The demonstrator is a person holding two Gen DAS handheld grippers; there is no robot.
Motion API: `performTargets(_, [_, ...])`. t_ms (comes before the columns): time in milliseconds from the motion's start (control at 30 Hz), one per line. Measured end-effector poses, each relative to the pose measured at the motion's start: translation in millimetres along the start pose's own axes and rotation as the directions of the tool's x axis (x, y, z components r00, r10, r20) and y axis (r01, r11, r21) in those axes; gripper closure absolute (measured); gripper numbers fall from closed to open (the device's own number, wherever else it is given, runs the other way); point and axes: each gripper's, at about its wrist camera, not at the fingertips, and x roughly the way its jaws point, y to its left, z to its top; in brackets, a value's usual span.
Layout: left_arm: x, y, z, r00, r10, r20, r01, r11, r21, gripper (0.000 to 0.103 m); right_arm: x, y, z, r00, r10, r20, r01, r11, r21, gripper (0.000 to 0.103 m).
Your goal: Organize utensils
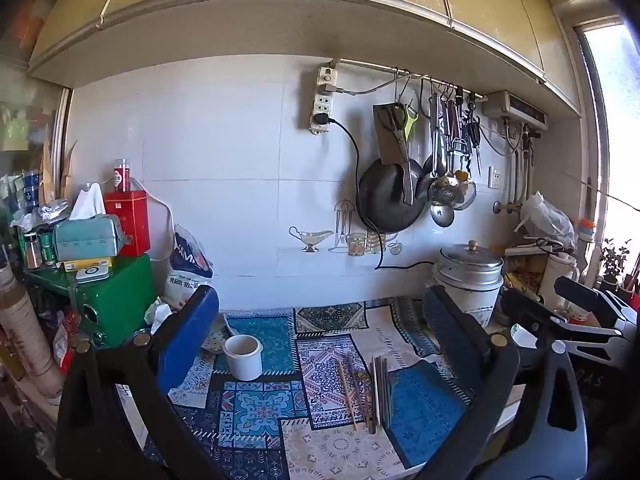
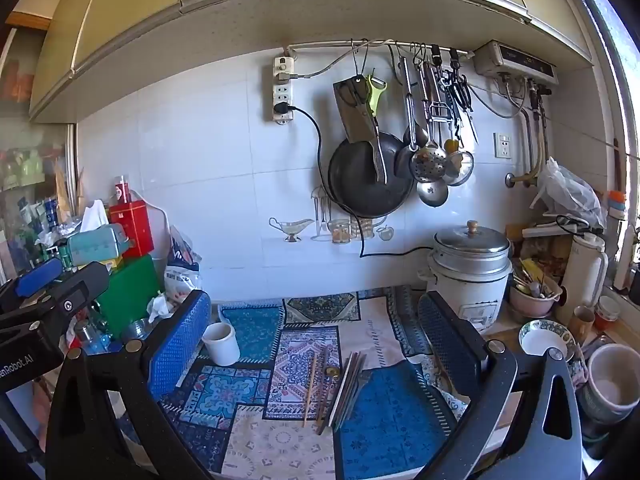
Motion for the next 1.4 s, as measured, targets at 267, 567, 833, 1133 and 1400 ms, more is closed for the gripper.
performTargets(267, [8,12,-1,0.999,0.016,-0.048,-0.018,0.999,-0.040,0.000,1,-1,0,1.000,-0.003,-0.007,0.003,1.000,0.001,0.000])
performTargets(567, [11,15,-5,0.998,0.030,-0.059,-0.032,0.999,-0.039,0.000,4,4,-1,1.000,0.004,-0.010,-0.004,1.000,-0.001,0.000])
performTargets(833, [10,16,-6,0.998,0.037,-0.056,-0.040,0.998,-0.041,0.000,5,10,2,1.000,0.002,-0.009,-0.002,1.000,-0.010,0.000])
performTargets(1133, [10,16,-9,0.998,0.043,-0.053,-0.046,0.998,-0.042,0.000,4,11,2,1.000,0.001,-0.007,-0.001,1.000,-0.011,0.000])
performTargets(1400, [11,18,-9,0.998,0.043,-0.052,-0.045,0.998,-0.042,0.000,3,10,3,1.000,0.002,-0.006,-0.002,1.000,-0.002,0.000])
